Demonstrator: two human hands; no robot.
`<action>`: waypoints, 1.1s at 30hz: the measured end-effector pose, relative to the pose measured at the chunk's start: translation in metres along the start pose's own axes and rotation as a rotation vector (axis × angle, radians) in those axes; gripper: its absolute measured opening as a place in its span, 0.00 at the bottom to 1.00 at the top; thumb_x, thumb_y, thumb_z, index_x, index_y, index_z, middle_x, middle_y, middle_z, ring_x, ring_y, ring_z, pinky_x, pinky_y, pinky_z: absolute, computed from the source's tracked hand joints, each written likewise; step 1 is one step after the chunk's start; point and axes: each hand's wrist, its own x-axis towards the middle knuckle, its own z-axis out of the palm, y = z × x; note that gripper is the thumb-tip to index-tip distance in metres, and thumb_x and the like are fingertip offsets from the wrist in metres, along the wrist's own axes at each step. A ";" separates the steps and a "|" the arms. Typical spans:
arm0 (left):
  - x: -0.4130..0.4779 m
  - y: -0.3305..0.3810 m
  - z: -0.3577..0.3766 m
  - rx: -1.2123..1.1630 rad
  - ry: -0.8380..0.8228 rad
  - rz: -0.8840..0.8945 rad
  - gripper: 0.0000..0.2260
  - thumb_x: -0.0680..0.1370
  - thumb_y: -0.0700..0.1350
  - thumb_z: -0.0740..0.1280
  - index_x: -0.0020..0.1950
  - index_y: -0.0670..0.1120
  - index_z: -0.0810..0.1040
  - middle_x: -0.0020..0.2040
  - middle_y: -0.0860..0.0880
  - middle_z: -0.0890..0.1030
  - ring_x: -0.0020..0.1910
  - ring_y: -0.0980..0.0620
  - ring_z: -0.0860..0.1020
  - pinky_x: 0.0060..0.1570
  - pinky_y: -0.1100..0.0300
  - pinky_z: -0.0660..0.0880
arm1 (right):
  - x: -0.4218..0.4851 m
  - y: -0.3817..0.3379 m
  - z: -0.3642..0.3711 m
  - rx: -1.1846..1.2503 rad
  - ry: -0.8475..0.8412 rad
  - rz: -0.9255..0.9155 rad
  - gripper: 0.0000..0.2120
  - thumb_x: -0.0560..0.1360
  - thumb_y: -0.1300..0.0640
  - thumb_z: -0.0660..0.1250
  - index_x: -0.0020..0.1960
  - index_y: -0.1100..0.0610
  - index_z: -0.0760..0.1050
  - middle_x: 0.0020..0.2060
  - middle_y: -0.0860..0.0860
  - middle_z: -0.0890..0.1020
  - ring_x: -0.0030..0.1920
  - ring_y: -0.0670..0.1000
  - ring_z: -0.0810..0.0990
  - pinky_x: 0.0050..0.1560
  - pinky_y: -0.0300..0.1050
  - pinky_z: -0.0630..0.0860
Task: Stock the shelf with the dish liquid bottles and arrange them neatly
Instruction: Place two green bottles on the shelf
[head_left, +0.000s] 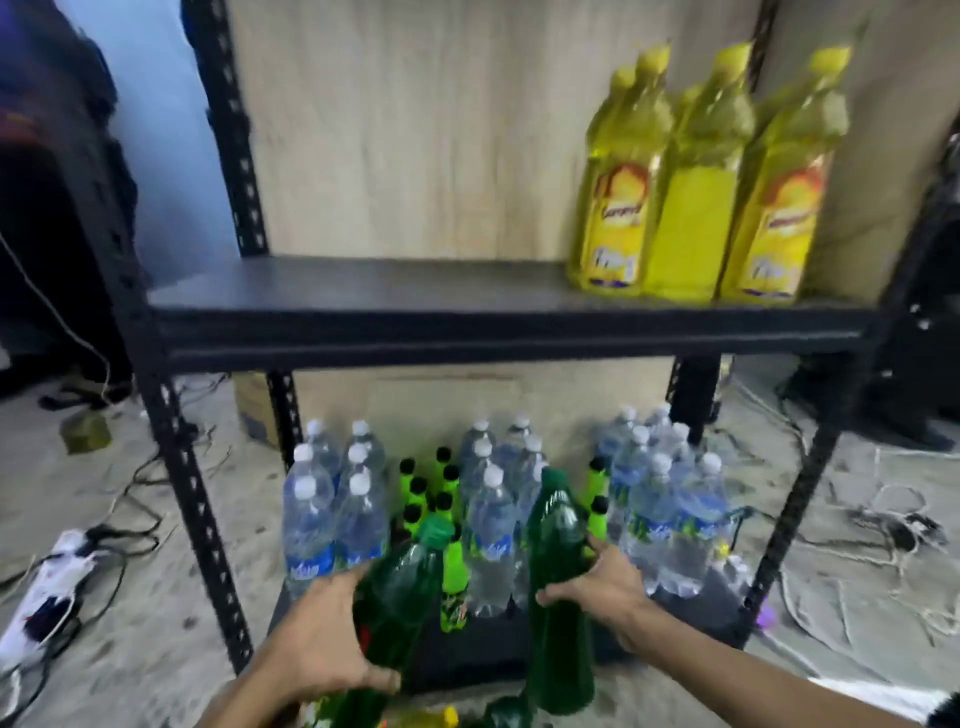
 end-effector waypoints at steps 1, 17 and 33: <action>-0.003 0.023 -0.016 -0.014 0.046 0.057 0.57 0.51 0.66 0.82 0.76 0.58 0.61 0.69 0.63 0.67 0.67 0.61 0.69 0.65 0.69 0.68 | -0.010 -0.023 -0.017 -0.016 -0.005 -0.060 0.54 0.46 0.47 0.86 0.70 0.54 0.71 0.52 0.48 0.83 0.55 0.48 0.81 0.56 0.40 0.78; 0.094 0.363 -0.225 -0.233 0.638 0.193 0.53 0.47 0.64 0.84 0.68 0.47 0.74 0.60 0.51 0.82 0.61 0.50 0.79 0.63 0.51 0.78 | -0.080 -0.302 -0.245 0.230 0.275 -0.618 0.38 0.44 0.49 0.86 0.53 0.51 0.80 0.43 0.47 0.87 0.47 0.50 0.85 0.49 0.49 0.83; 0.296 0.338 -0.228 -0.392 0.671 0.026 0.35 0.60 0.47 0.84 0.64 0.46 0.76 0.58 0.45 0.82 0.59 0.45 0.79 0.58 0.55 0.79 | 0.033 -0.375 -0.185 0.057 0.441 -0.529 0.39 0.51 0.44 0.86 0.57 0.55 0.78 0.51 0.53 0.85 0.55 0.56 0.83 0.53 0.51 0.82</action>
